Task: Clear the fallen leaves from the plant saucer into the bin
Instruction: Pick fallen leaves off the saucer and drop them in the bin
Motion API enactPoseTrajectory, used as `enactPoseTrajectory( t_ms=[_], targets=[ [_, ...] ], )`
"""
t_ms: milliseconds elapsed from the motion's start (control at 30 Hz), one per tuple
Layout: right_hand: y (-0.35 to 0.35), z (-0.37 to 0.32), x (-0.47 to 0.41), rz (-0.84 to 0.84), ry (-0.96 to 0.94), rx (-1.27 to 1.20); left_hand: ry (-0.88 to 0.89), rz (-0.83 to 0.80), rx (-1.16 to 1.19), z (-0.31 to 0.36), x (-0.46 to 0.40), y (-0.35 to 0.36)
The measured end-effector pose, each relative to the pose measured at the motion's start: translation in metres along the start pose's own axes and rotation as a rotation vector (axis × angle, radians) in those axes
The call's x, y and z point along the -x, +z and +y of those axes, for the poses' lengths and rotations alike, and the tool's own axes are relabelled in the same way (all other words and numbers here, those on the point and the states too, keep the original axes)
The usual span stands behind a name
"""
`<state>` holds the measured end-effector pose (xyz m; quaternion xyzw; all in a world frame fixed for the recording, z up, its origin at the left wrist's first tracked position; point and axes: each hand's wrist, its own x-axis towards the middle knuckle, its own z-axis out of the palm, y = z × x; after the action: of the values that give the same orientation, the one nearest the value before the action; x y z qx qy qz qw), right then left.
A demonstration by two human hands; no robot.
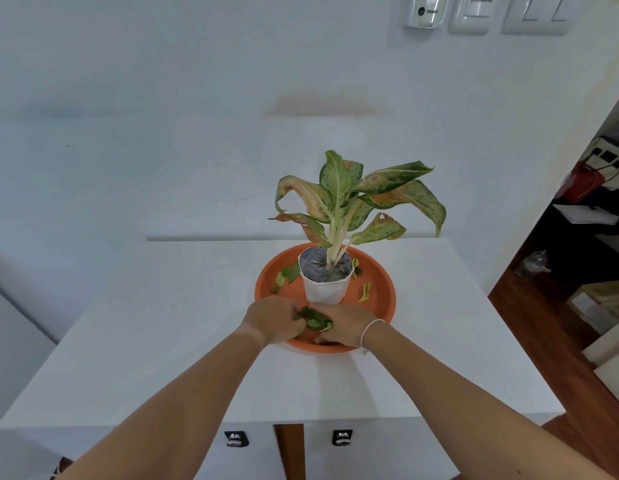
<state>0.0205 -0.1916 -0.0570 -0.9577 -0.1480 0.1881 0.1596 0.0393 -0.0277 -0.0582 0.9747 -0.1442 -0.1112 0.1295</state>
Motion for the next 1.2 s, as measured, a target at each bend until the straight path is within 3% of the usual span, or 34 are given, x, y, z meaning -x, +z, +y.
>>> enactPoseTrajectory(
  t_ms=[167,333,833,933,1100,1200],
  targets=[
    [0.001,0.002,-0.003,-0.015,0.044,-0.003,0.071,-0.051,-0.151,0.002,0.0,-0.001],
    [0.011,0.003,-0.004,0.091,0.047,-0.039,0.07,-0.073,-0.173,0.0,-0.006,0.0],
    [0.008,0.012,-0.002,0.073,0.088,0.048,0.003,0.068,-0.128,-0.007,-0.005,0.011],
    [0.0,0.015,-0.003,0.069,0.148,-0.207,-0.027,0.033,0.012,-0.007,-0.005,0.007],
    [-0.017,0.027,0.006,-0.014,0.305,-1.02,-0.075,0.026,0.274,-0.007,-0.004,-0.006],
    [-0.019,0.037,0.011,-0.032,0.33,-1.336,-0.148,0.047,0.414,-0.004,-0.004,-0.011]
  ],
)
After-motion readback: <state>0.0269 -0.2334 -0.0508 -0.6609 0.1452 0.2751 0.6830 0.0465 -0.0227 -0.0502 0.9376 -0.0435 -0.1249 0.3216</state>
